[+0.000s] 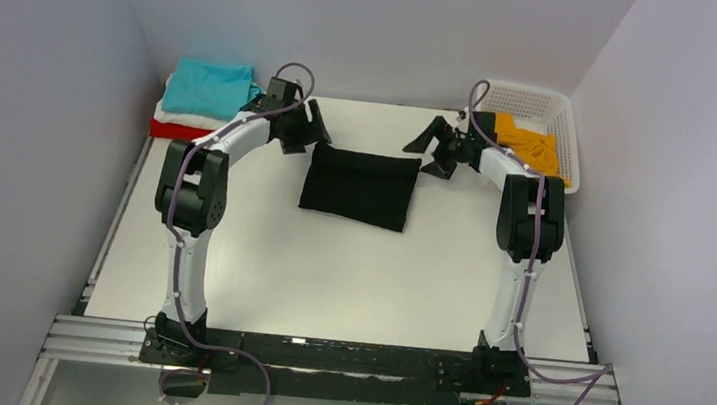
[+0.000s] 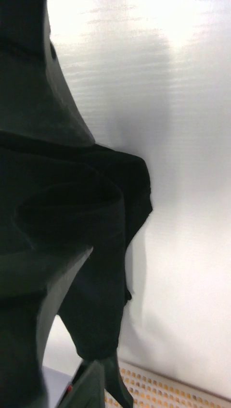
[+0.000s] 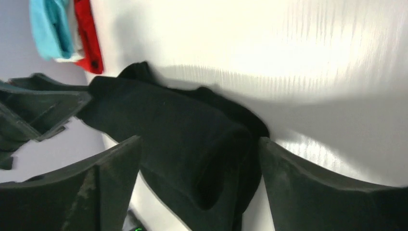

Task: Fold and stack the t-shirts
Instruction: Fold the long partially folded tshirt into a neat square, then smooth out wrinkles on the folded tshirt, then put the neatly folded tshirt into the corner of the board with the left arm

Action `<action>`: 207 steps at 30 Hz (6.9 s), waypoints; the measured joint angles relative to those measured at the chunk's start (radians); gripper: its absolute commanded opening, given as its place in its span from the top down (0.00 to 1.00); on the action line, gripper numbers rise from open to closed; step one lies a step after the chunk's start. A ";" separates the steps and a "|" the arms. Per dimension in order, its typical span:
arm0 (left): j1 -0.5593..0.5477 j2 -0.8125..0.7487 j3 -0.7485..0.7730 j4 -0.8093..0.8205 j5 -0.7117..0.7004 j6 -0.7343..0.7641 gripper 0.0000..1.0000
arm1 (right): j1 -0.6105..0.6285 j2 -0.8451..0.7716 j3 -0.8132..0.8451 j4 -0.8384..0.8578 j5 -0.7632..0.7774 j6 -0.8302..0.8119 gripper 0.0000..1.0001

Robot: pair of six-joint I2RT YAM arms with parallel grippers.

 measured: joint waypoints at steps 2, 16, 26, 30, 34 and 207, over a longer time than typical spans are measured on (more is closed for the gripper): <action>0.007 -0.002 0.020 -0.010 -0.011 0.000 0.01 | 0.002 0.011 0.062 -0.042 0.035 -0.040 0.00; -0.016 -0.335 -0.233 0.083 0.103 0.028 0.01 | 0.172 -0.351 -0.248 -0.028 0.135 -0.141 0.00; -0.053 -0.380 -0.346 0.057 0.106 0.068 0.01 | 0.241 -0.039 0.015 -0.002 0.094 -0.156 0.00; -0.041 -0.379 -0.294 0.047 0.099 0.105 0.01 | 0.183 0.142 0.275 -0.028 0.109 -0.150 0.00; -0.039 -0.357 -0.227 0.025 0.105 0.154 0.01 | 0.141 0.160 0.323 -0.029 0.106 -0.143 0.00; 0.306 0.133 0.486 0.199 -0.613 1.089 0.95 | 0.089 -1.020 -0.880 0.067 0.901 -0.346 0.00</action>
